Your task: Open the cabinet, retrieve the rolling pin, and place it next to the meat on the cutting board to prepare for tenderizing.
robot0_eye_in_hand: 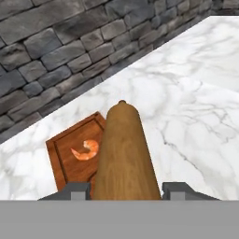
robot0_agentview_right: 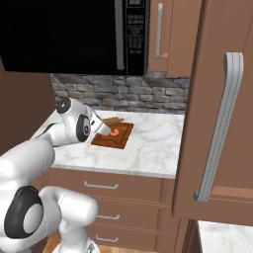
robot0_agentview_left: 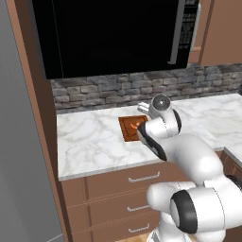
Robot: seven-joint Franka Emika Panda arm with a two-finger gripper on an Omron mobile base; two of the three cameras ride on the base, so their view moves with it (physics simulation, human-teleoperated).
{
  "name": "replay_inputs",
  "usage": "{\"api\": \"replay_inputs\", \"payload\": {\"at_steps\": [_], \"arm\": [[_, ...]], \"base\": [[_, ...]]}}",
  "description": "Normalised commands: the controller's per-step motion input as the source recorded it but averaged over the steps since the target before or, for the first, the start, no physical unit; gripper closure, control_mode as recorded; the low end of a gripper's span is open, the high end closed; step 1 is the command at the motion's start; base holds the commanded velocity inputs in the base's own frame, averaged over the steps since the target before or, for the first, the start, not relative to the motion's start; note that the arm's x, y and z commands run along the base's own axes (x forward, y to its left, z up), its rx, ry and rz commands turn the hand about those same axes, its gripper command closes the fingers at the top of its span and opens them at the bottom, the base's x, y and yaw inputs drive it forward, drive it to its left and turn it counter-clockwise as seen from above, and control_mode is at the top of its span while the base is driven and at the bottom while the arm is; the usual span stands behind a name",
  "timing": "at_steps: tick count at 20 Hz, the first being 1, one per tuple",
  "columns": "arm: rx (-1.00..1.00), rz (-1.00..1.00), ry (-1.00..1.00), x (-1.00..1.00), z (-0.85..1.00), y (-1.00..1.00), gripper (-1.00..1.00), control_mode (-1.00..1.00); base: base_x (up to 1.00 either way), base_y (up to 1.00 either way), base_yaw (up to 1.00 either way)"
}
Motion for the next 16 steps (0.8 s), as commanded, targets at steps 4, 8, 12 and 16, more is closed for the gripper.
{"api": "replay_inputs", "payload": {"at_steps": [4,8,12,16], "arm": [[0.01,0.02,0.11,0.17,-0.04,0.00,1.00,-1.00],[0.02,0.02,0.08,0.18,-0.02,0.00,1.00,-1.00],[0.05,0.03,0.05,0.15,0.00,-0.02,1.00,-1.00],[0.04,0.03,0.04,0.09,0.00,-0.01,1.00,-1.00]], "base": [[0.00,0.00,0.00],[0.00,0.00,0.00],[0.00,0.00,0.00],[0.00,0.00,0.00]]}}
